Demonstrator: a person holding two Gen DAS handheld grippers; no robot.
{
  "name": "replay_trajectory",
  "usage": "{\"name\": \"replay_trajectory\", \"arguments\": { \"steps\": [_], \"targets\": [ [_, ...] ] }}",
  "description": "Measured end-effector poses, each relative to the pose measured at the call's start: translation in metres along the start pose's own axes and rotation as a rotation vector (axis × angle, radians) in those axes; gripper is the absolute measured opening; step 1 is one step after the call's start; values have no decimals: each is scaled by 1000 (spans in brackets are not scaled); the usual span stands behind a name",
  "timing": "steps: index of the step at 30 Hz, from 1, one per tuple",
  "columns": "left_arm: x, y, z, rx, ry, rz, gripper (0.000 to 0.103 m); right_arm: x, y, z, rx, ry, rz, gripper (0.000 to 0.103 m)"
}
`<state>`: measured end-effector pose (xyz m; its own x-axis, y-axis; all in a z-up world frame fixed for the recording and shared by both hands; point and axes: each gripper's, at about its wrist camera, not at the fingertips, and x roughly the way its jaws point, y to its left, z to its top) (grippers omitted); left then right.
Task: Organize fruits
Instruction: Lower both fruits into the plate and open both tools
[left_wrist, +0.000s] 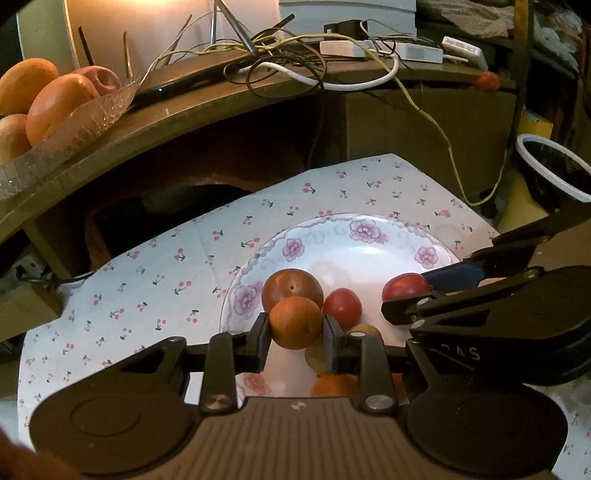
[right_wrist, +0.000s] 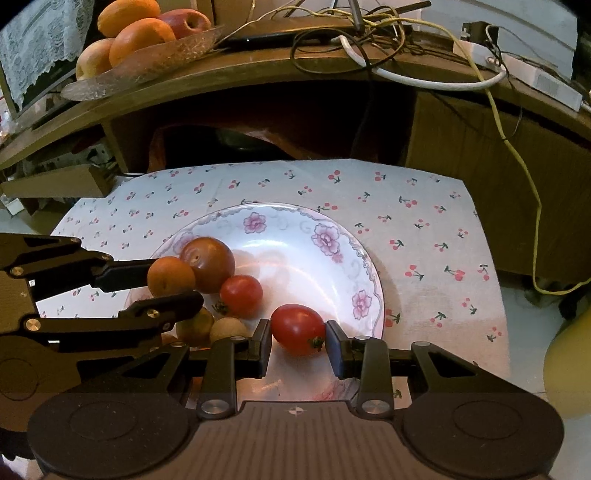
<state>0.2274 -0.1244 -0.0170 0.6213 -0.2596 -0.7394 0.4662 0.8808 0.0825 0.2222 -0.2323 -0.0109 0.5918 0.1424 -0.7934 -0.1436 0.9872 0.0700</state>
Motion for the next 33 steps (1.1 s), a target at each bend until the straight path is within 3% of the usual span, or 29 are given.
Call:
{"name": "replay_trajectory", "arguments": {
  "steps": [33],
  "targets": [
    [3,5,2,-35,4,13,36,3,-1,2,24,-11,-11,37]
  ]
}}
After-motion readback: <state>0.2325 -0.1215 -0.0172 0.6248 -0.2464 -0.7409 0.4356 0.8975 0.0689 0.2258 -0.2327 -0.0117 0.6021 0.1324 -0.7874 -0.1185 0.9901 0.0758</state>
